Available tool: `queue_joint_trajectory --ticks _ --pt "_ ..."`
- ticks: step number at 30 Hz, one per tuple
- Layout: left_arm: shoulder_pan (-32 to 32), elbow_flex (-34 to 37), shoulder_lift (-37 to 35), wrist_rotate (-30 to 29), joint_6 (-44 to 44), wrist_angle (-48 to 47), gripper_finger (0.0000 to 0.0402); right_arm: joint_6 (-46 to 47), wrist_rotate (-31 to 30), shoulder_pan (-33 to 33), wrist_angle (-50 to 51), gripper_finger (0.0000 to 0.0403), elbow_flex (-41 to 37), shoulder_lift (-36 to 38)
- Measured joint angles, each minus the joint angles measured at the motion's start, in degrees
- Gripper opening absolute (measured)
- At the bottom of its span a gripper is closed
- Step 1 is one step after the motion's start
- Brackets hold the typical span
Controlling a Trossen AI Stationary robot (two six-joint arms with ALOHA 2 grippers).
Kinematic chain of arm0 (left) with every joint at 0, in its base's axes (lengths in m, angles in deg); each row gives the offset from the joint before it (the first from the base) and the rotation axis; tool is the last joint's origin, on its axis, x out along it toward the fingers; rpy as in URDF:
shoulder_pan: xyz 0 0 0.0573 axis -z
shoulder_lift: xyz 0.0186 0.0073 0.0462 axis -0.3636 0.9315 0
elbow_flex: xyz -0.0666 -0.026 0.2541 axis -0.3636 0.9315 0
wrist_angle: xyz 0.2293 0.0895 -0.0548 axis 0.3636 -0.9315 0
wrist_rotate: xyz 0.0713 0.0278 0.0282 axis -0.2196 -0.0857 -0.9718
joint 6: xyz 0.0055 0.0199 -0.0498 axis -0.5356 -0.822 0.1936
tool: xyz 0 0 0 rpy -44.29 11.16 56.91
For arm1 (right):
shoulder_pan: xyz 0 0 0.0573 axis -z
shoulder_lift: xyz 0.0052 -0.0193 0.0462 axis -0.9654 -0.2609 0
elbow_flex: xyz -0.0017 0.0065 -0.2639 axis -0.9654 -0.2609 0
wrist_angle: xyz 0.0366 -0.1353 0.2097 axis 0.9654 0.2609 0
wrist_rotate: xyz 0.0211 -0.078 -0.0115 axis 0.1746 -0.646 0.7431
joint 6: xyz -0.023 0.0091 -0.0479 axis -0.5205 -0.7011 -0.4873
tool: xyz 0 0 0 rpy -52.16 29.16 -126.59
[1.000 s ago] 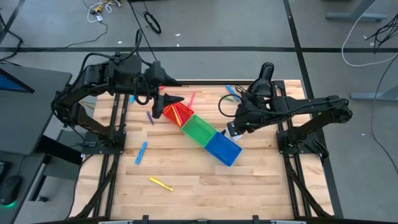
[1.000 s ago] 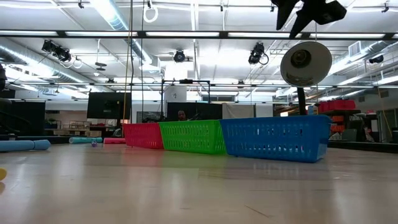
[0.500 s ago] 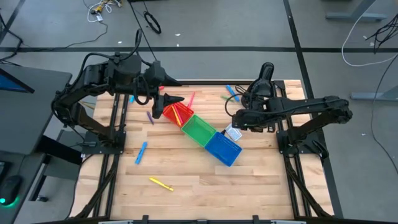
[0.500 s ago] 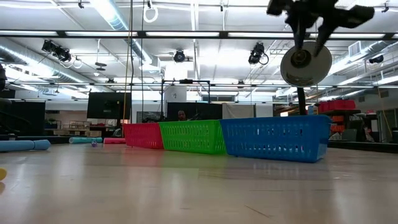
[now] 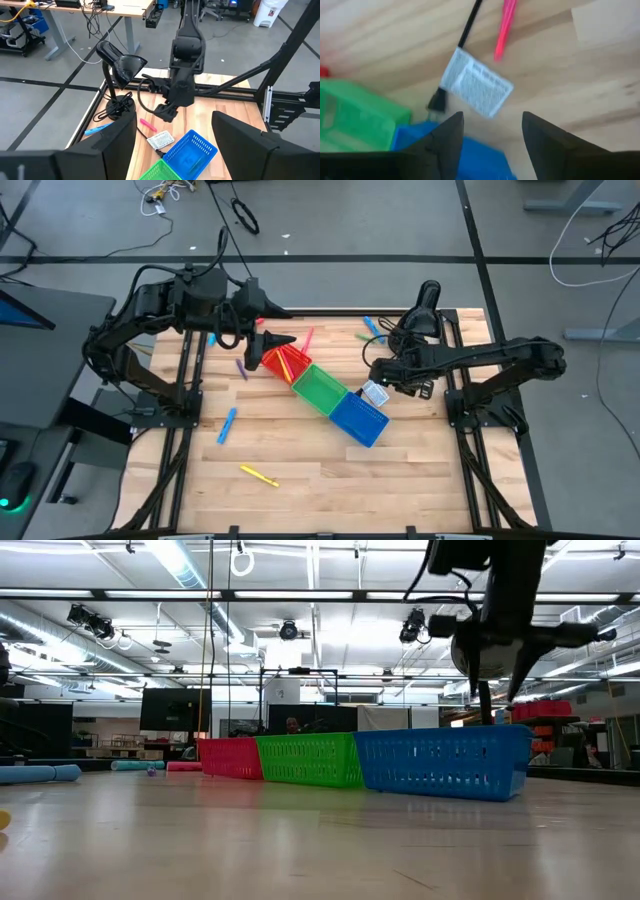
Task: Pick & Place Markers
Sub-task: Put the pink pen into the blue bin
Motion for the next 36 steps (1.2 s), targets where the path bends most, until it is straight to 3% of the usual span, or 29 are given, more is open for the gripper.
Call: queue_joint_trajectory --ticks 20,36 --pt "0.0 0.0 0.0 0.0 -0.2 0.0 0.0265 -2.3 -1.5 10.4 -14.1 0.0194 -10.1 -0.1" --pt "0.0 0.0 0.0 0.0 -0.2 -0.3 0.0265 -5.4 0.8 13.7 -17.0 0.0194 -10.5 -13.1"
